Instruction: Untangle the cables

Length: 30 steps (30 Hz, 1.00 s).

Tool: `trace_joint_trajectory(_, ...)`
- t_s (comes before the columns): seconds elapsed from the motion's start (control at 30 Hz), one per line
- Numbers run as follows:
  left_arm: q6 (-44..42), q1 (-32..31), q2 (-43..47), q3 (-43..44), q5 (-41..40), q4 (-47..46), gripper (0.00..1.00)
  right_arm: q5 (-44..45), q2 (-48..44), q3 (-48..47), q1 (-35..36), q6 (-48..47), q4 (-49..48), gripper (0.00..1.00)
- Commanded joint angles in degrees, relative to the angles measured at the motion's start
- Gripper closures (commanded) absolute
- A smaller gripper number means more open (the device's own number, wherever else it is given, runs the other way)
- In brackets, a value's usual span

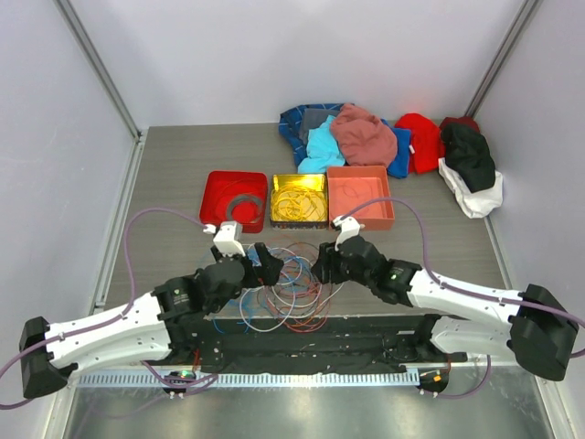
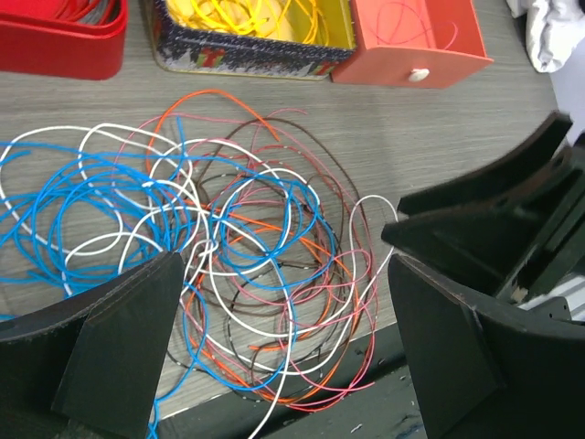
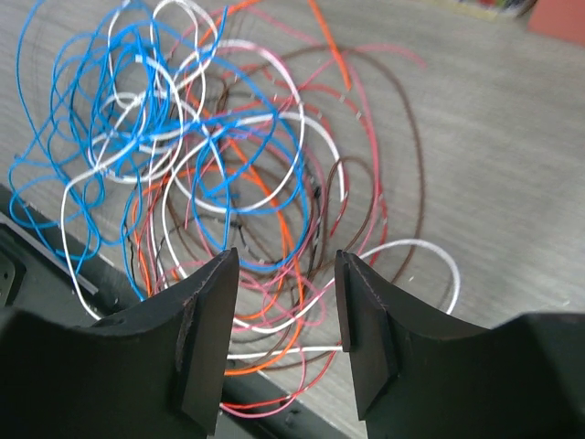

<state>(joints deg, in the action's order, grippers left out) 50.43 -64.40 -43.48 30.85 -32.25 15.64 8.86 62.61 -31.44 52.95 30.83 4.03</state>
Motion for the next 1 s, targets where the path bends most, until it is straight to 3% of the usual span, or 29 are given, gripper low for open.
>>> trace_joint_trajectory(0.0, 4.5, -0.3, 0.3, -0.1, -2.5, 4.0, 0.00, 2.7, -1.8, 2.3, 2.2, 4.1, -3.1, 0.46)
trace_joint_trajectory(0.33, 6.0, -0.2, 0.2, -1.5, -2.1, 3.2, 0.00, 0.0, -5.2, 6.4, 3.1, 14.5, -5.3, 0.38)
trace_joint_trajectory(0.67, 5.2, -0.2, 0.2, -1.9, -1.8, 2.7, 0.00, -4.8, 2.7, 7.8, 3.2, 18.4, -15.5, 0.36)
trace_joint_trajectory(0.97, 5.0, -0.2, 0.9, -2.2, -2.1, 3.4, 0.00, -6.9, 7.3, 6.4, 3.1, 18.4, -17.7, 0.36)
